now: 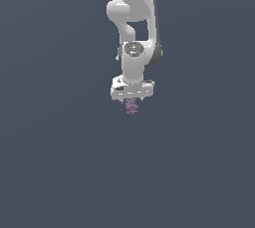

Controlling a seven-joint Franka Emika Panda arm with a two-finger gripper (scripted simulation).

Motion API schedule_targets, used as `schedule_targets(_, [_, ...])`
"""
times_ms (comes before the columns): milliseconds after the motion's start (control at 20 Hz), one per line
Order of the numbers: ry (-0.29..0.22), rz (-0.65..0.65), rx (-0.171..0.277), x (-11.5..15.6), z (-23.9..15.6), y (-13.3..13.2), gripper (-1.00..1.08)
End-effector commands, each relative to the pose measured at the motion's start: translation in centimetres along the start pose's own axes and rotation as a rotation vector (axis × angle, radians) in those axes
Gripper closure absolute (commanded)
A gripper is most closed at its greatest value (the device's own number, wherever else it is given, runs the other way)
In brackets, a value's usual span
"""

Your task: Pick up the object and move it to a goal position.

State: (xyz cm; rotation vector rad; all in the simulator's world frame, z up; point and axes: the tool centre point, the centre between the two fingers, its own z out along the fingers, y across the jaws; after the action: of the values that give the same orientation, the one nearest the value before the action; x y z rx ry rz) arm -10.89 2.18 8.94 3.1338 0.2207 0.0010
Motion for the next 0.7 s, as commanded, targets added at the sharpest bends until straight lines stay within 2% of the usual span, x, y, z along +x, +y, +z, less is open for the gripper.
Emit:
schedule_targets(0, [-0.001, 0.0, 0.0, -0.1, 1.2, 0.0, -0.92])
schedule_targets(450, [-0.001, -0.001, 0.0, -0.1, 3.4, 0.0, -0.92])
schedule_targets(500, [-0.001, -0.001, 0.0, -0.1, 3.4, 0.0, 1.08])
schedule_targets(650, [-0.001, -0.001, 0.0, -0.1, 3.4, 0.0, 1.08])
